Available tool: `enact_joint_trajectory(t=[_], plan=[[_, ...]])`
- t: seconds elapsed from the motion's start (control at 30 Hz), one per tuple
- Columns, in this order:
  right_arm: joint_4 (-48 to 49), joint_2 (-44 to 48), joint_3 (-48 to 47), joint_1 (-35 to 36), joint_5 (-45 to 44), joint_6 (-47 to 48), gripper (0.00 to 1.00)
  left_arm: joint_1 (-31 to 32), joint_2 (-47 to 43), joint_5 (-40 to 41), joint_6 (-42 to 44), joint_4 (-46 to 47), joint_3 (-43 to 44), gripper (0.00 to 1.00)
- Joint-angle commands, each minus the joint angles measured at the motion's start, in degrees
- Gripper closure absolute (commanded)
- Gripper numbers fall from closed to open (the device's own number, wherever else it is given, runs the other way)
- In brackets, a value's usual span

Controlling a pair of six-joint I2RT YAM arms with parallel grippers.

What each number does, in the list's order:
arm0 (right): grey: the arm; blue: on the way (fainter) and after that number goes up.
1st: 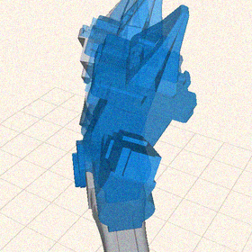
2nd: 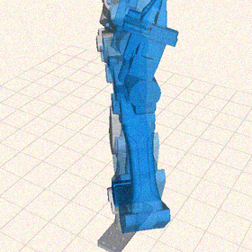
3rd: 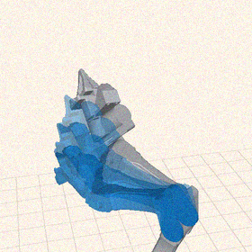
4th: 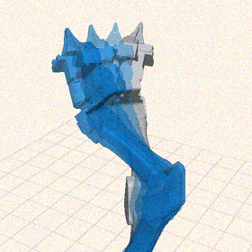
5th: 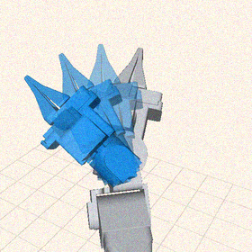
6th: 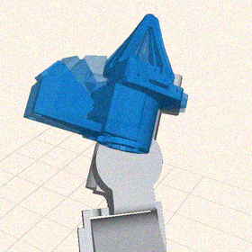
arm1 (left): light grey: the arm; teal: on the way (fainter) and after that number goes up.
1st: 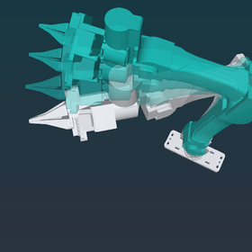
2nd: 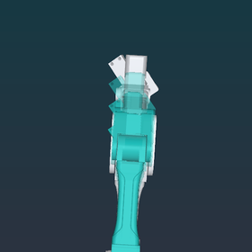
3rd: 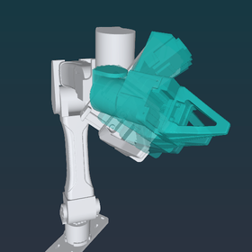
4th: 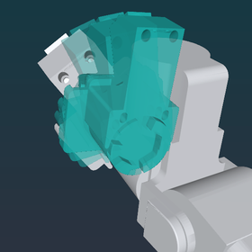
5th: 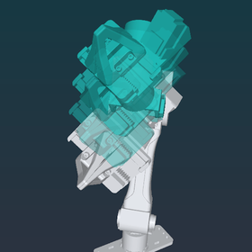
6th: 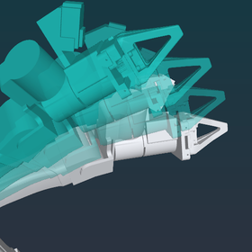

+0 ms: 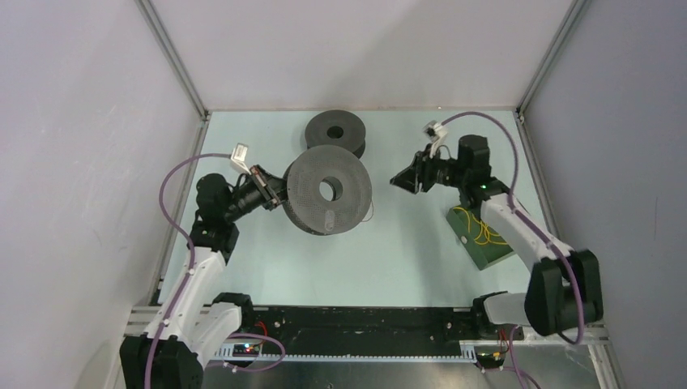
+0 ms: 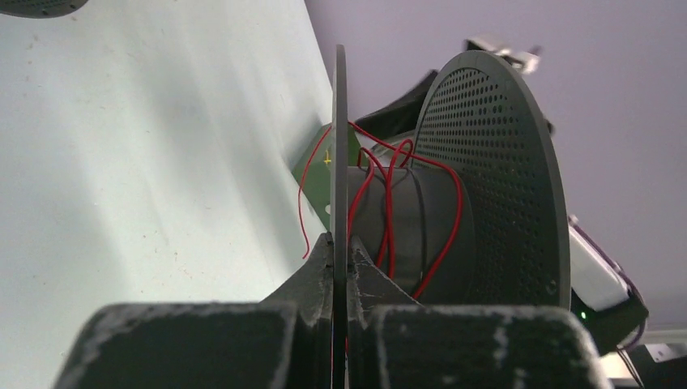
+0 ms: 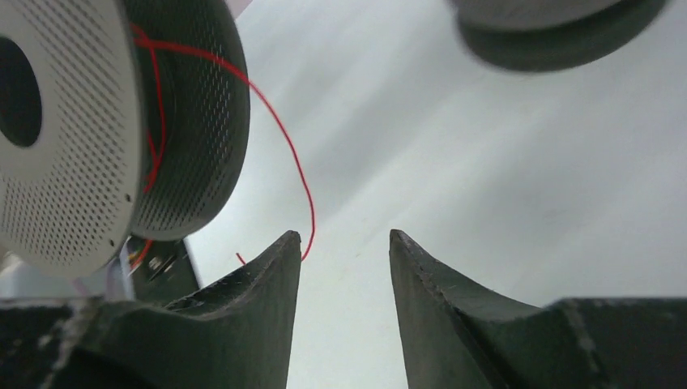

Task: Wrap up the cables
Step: Wrap the cable around the cable reel.

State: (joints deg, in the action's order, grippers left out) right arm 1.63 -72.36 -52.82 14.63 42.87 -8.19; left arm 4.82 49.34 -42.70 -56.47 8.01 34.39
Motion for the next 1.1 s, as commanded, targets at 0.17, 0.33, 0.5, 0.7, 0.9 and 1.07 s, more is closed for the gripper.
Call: enact_joint_trajectory(t=[0.17,0.33,0.5,0.7,0.9,1.07], plan=[[19.0,-11.8,1.8,3.0,21.2,-9.8,0.43,-0.7,1.8,-6.4,-3.7,7.8,4.4,1.0],[24.0,-16.0,2.3,3.8,22.1,-13.7,0.42,-0.8,2.4,-6.7,-4.9,9.5,3.7,1.0],[24.7,-18.2,2.3,4.3,21.2,-14.3,0.42,-0.9,3.0,-7.5,-6.0,11.3,3.2,1.0],[25.0,-19.4,2.3,5.1,21.6,-14.9,0.51,-1.6,3.5,-7.9,-6.7,12.6,2.8,1.0],[28.1,-19.4,3.7,5.4,21.2,-18.1,0.8,-2.4,3.6,-8.0,-7.6,13.6,2.2,1.0],[33.3,-18.1,5.6,5.3,20.9,-21.6,0.92,-3.3,3.7,-8.3,-8.3,14.7,1.5,1.0]])
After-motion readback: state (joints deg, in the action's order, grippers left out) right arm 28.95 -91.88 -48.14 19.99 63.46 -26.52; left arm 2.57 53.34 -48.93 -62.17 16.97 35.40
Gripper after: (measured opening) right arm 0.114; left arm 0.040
